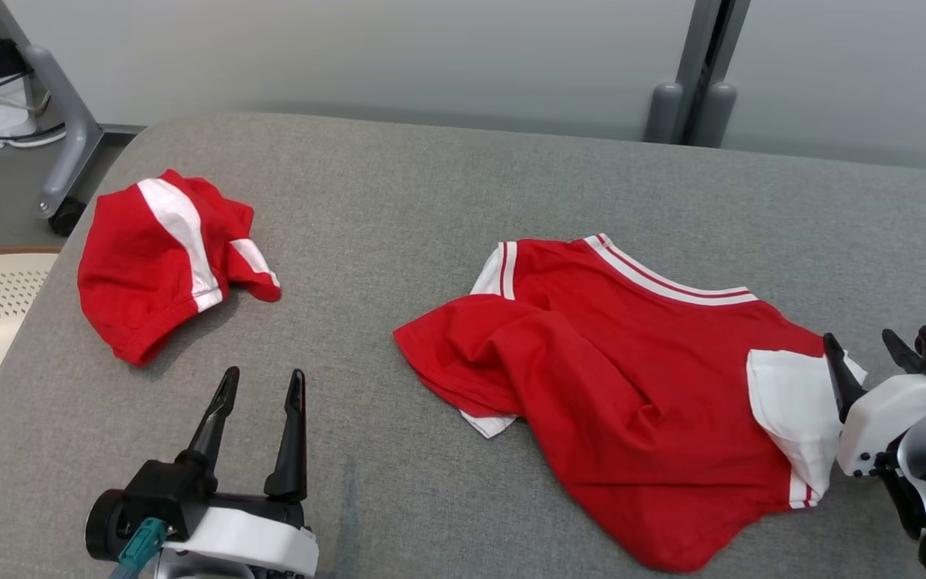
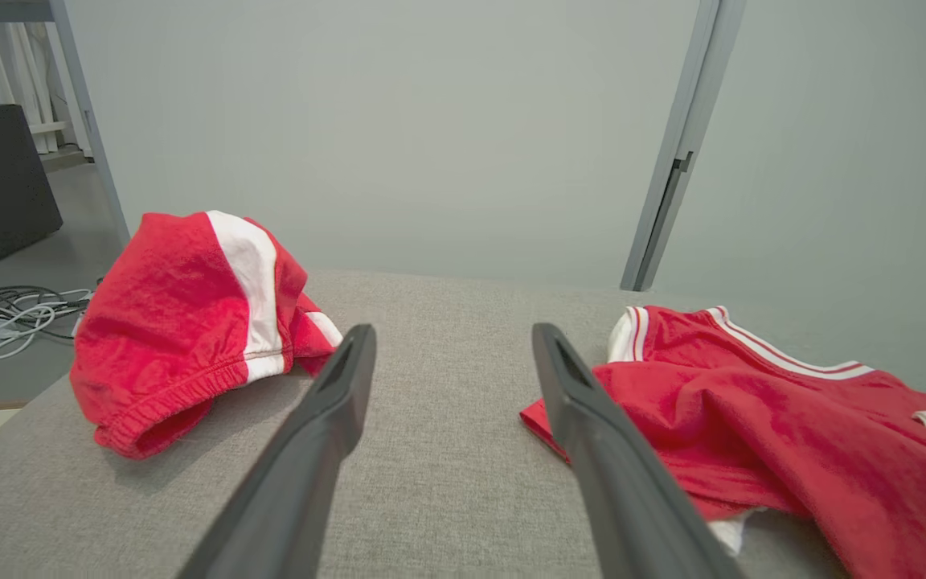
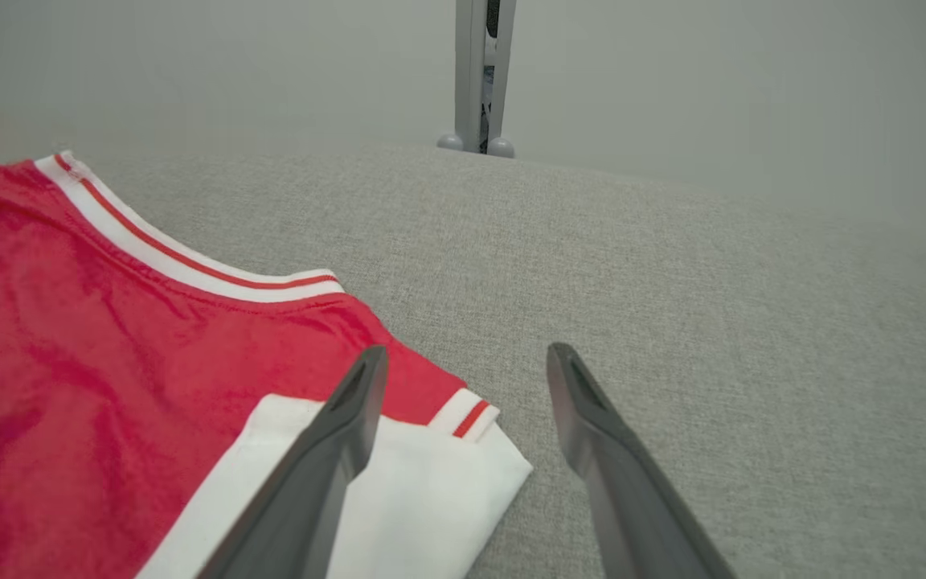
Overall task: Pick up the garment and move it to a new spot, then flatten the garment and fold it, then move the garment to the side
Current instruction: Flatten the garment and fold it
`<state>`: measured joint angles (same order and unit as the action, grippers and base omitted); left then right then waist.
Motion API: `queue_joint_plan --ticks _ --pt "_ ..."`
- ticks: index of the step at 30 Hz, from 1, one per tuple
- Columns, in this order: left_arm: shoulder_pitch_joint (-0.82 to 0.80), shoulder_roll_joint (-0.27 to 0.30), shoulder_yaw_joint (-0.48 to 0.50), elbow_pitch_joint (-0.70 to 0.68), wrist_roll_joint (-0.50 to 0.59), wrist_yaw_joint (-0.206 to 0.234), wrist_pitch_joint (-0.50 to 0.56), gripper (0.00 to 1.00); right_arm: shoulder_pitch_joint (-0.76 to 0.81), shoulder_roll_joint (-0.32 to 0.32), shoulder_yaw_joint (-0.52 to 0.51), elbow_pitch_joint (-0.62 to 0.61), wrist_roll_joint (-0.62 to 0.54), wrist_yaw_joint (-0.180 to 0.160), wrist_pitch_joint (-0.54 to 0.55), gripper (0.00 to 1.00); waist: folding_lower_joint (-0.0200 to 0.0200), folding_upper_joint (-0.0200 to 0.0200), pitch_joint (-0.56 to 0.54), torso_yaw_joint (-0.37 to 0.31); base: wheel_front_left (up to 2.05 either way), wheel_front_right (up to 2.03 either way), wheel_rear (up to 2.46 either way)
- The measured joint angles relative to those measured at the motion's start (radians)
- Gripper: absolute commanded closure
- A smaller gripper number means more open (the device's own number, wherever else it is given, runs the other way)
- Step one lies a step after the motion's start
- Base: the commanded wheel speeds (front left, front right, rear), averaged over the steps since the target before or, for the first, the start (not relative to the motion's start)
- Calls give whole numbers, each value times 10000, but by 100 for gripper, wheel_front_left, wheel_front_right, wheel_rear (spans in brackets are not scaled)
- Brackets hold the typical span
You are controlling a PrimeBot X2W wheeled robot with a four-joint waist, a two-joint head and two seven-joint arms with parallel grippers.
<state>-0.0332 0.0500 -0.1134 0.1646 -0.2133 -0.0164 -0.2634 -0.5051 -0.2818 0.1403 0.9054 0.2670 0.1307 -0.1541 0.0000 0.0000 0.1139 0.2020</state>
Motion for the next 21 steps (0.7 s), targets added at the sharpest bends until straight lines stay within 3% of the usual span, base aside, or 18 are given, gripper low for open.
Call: queue_joint_plan --ticks 14,15,16,21 --pt "-318 -6 -274 84 -188 176 2 0 -1085 -54 568 2608 652 2 775 1 0 0 358 362 0 0 0" --pt "-318 -4 -268 100 -190 176 2 0 -1138 -31 602 2665 763 2 869 71 0 0 366 354 0 0 0" --pt "-318 -4 -268 100 -190 176 2 0 -1138 -31 602 2665 763 2 869 100 0 0 366 354 0 0 0" --pt "-319 -4 -180 173 -226 174 0 0 -1237 150 901 2529 1227 8 711 100 0 0 349 235 0 0 0"
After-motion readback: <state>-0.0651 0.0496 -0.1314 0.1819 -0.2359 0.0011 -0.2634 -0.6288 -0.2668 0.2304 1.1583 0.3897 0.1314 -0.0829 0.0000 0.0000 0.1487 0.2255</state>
